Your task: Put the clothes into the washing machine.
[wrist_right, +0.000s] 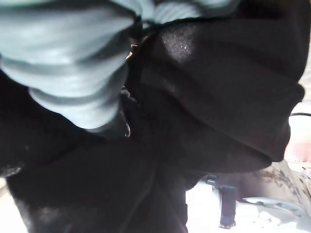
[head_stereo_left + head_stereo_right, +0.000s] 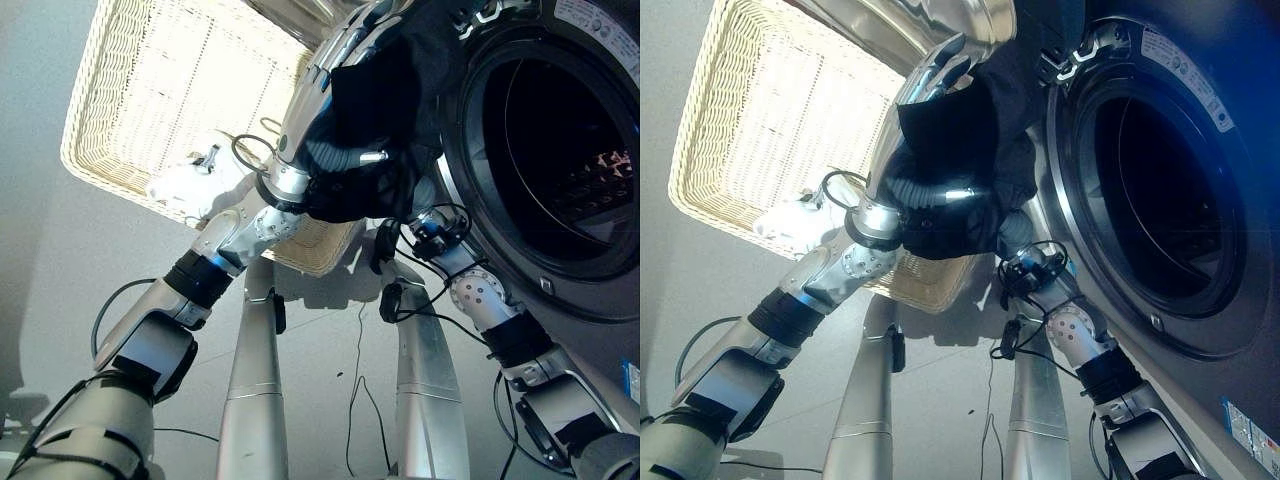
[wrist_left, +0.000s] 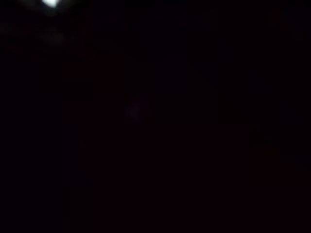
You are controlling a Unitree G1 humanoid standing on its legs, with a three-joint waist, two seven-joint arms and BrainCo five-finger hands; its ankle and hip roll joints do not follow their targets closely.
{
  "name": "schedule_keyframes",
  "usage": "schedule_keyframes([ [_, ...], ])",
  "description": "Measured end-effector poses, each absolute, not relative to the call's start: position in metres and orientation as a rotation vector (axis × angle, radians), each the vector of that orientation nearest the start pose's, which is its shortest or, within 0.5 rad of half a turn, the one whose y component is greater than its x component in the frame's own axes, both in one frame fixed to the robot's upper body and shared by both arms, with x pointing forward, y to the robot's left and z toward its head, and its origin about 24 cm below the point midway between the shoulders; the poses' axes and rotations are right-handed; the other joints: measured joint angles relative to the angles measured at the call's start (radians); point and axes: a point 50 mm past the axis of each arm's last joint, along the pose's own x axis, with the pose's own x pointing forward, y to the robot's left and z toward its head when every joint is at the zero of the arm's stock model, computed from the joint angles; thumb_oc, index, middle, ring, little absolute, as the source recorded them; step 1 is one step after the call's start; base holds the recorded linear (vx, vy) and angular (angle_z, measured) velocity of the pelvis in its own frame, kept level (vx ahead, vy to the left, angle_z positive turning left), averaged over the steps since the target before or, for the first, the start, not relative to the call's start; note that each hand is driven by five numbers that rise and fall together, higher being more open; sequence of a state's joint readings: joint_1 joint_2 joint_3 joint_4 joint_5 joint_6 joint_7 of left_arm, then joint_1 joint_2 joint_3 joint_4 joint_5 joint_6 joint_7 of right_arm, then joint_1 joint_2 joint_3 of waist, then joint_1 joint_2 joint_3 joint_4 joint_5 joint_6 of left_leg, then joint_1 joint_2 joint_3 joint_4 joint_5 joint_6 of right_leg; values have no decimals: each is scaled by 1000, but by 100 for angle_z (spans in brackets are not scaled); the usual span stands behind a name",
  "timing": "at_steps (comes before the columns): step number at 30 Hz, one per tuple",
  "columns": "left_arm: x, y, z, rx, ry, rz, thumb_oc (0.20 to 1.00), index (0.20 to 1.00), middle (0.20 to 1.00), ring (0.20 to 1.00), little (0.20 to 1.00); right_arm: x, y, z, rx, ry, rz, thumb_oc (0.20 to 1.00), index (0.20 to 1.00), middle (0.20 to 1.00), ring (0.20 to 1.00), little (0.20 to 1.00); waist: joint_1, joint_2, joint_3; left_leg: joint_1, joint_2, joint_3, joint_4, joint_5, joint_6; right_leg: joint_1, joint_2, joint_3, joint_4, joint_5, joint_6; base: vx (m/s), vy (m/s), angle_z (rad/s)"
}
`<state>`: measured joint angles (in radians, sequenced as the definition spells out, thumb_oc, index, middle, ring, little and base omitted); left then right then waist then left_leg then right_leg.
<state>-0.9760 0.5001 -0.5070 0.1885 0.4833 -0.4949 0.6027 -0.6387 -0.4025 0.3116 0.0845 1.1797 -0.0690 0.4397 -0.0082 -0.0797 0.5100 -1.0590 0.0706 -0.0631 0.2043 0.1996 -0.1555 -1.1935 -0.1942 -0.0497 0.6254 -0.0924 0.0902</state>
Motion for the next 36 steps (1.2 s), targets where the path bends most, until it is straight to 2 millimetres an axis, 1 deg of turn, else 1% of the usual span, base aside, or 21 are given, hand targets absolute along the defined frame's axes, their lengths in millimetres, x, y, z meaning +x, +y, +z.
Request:
schedule_keyframes([
  [4,300,67,284,719,-1421,-160,1000,1000,1000,1000,1000,317,-105,208,592,-478,930,200,200,200,200,200,0,0,0,0,0,0,0,0,0,0,0,0,0,0,0,0,0,0],
  [9,304,68,278,693,-1313,-273,1000,1000,1000,1000,1000,317,-112,207,609,-517,883,200,200,200,200,200,1,8,5,0,-1,0,-1,0,0,0,-1,0,-1,-1,1,0,0,0],
  [12,305,69,277,669,-1279,-305,1000,1000,1000,1000,1000,317,-116,207,612,-539,861,200,200,200,200,200,0,15,9,0,-1,0,-1,0,0,0,-1,0,-1,-1,1,0,0,0],
  [13,306,71,274,644,-1255,-312,1000,1000,1000,1000,1000,317,-117,207,615,-547,852,200,200,200,200,200,-1,18,11,0,-1,0,-1,0,0,0,-1,0,-2,-1,1,0,0,0],
  [16,306,75,269,598,-1244,-288,1000,1000,1000,1000,1000,317,-120,208,625,-556,826,200,200,200,200,200,-1,20,12,0,-1,0,-2,0,0,0,-1,0,-2,-1,1,0,0,0],
  [20,304,89,263,490,-1267,-164,1000,1000,1000,1000,1000,318,-125,211,646,-581,791,200,200,200,200,200,0,20,12,0,-1,0,-1,0,0,0,-1,0,-1,-1,0,0,0,0],
  [22,303,104,257,406,-1277,-21,1000,1000,1000,1000,1000,319,-131,215,676,-608,766,200,200,200,200,200,1,20,12,0,-1,-1,-1,0,0,0,-1,0,0,-2,0,0,0,0],
  [24,300,114,255,364,-1316,104,1000,1000,1000,1000,1000,319,-133,219,688,-631,755,200,200,200,200,200,4,20,12,0,-1,-2,0,0,0,0,-1,0,1,-2,0,0,0,0],
  [27,297,118,256,315,-1372,217,1000,1000,1000,1000,1000,320,-132,220,706,-643,740,200,200,200,200,200,11,20,12,-1,-1,-3,2,0,0,0,-1,0,3,-1,-1,0,0,0],
  [29,293,119,257,259,-1436,330,1000,1000,1000,1000,1000,320,-131,221,716,-640,733,200,200,200,200,200,23,20,12,-1,-1,-5,3,0,0,0,-1,-1,6,-2,-2,0,0,0],
  [33,290,124,255,183,-1471,441,1000,1000,1000,1000,1000,322,-130,221,732,-631,711,200,200,200,200,200,25,20,12,0,-2,-9,8,0,0,4,-2,-4,8,-3,-3,0,0,0],
  [36,292,126,254,177,-1459,473,1000,1000,1000,1000,1000,323,-131,219,747,-616,691,200,200,200,200,200,23,20,12,0,-2,-9,12,0,0,5,-2,-4,10,-3,-3,0,0,0],
])
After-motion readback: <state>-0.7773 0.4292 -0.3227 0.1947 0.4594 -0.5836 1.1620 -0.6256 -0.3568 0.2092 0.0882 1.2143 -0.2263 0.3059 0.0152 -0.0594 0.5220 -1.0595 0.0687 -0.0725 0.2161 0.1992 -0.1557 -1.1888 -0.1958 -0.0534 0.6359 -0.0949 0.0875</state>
